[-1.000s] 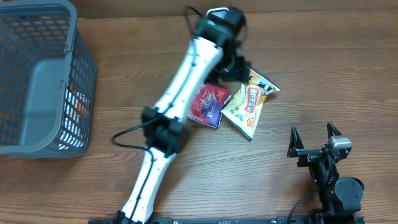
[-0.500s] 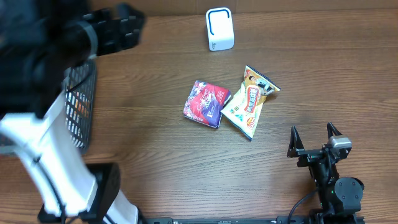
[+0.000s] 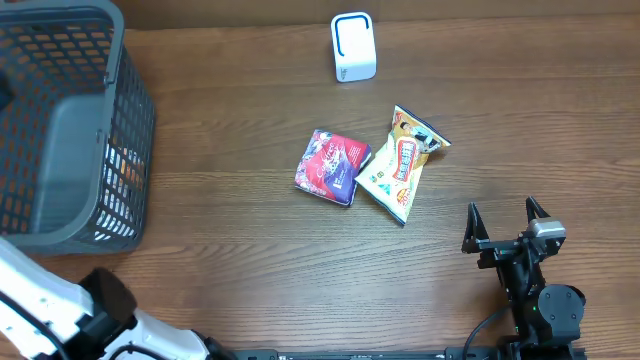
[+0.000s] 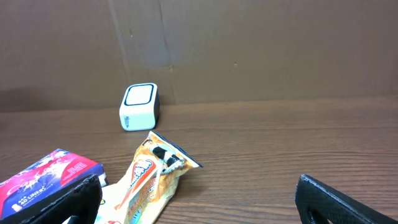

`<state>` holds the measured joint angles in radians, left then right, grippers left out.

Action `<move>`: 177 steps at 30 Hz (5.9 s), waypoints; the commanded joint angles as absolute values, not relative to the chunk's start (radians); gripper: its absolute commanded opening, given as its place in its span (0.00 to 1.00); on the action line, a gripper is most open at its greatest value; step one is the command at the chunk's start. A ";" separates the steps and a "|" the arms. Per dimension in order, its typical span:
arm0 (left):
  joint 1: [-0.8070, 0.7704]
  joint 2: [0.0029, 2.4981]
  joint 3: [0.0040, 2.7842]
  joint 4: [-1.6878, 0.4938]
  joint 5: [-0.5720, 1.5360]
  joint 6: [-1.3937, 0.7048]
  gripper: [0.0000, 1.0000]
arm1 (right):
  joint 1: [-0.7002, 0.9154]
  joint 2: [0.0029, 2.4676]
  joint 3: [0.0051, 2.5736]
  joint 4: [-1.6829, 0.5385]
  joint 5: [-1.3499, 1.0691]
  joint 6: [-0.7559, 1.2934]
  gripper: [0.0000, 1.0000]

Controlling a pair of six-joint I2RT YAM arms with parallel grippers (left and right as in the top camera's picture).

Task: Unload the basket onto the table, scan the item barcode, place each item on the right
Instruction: 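Reach the left gripper into the basket and grasp the white tube, then place the white tube on the table between the two packets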

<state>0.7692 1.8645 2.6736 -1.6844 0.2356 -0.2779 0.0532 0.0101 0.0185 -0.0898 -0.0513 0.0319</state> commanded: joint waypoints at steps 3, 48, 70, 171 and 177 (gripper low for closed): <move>0.825 1.963 2.544 -1.687 0.229 -0.200 1.00 | 0.057 0.003 0.008 -0.081 -0.046 0.029 1.00; 0.685 2.321 2.073 -1.534 0.024 -0.059 0.87 | 0.057 0.003 0.008 -0.081 -0.046 0.029 1.00; 0.681 2.321 2.017 -1.451 0.018 -0.114 0.04 | 0.057 0.003 0.008 -0.081 -0.046 0.029 1.00; -0.457 2.213 3.052 -1.690 0.167 -0.268 0.80 | 0.057 0.003 0.008 -0.081 -0.046 0.029 1.00; -0.250 2.030 3.037 -1.690 0.164 -0.239 0.88 | 0.057 0.003 0.008 -0.081 -0.046 0.029 1.00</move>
<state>-0.3439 2.1410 3.0249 -1.6844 0.1879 -0.2691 0.0532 0.0101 0.0185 -0.0895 -0.0517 0.0326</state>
